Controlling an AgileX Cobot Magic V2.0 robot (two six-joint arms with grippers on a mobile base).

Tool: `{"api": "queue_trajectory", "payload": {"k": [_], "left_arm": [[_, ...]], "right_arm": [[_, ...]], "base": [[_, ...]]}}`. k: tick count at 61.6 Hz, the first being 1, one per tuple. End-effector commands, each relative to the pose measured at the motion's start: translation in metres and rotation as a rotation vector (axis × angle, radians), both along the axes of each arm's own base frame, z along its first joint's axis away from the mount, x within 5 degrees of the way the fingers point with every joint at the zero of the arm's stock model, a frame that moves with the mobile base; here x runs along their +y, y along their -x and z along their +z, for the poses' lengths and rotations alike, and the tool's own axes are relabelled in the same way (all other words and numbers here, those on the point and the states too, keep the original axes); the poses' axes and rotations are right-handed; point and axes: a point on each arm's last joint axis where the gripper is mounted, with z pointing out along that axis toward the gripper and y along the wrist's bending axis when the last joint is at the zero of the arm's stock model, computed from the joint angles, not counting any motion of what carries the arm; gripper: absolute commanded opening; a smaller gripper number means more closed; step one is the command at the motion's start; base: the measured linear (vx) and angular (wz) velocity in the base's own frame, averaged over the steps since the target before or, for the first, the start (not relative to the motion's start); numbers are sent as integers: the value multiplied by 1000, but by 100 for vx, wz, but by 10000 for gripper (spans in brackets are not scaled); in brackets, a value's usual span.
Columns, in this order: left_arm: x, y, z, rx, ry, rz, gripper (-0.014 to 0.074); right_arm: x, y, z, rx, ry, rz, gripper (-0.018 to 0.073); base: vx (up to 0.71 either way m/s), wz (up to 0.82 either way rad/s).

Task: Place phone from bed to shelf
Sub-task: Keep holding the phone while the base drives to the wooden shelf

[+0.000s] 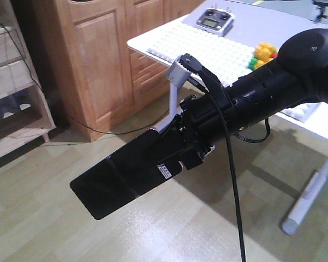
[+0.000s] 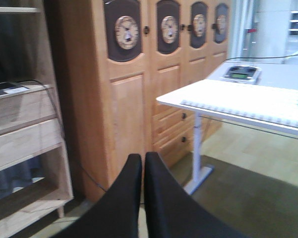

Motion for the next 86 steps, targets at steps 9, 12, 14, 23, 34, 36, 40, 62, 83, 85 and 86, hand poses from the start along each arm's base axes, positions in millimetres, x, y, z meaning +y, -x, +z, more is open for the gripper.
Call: {"api": "queue_trajectory", "payload": {"k": [9,12,14,23,34,36,40,62,83,85,86], "left_arm": [[0,2,15,-107,22,3,1],[0,2,15,-107,22,3,1],[0,2,15,-107,22,3,1],[0,2,15,-107,22,3,1],[0,2,15,-107,22,3,1],[0,2,15,-107,22,3,1],[0,2,15,-107,22,3,1],[0,2,15,-107,22,3,1],[0,2,15,-107,22,3,1],[0,2,15,-107,22,3,1],[0,2,15,-107,22,3,1]], "right_arm": [[0,14,26,2,-95,47,-2],[0,14,26,2,-95,47,-2],[0,14,26,2,-95,47,-2],[0,14,26,2,-95,47,-2],[0,14,26,2,-95,47,-2],[0,14,26,1,-95,45,-2],[0,14,26,1,-95,45,-2],[0,14,26,1,-95,45,-2],[0,14,26,2,-95,47,-2],[0,14,26,2,-95,47,-2],[0,14,26,2,-95,47,-2]], "base": [[41,33],[41,37],[41,38],[42,40],[43,41],[44,39],[44,37],[44,32],[42,36],[41,40],[41,41]]}}
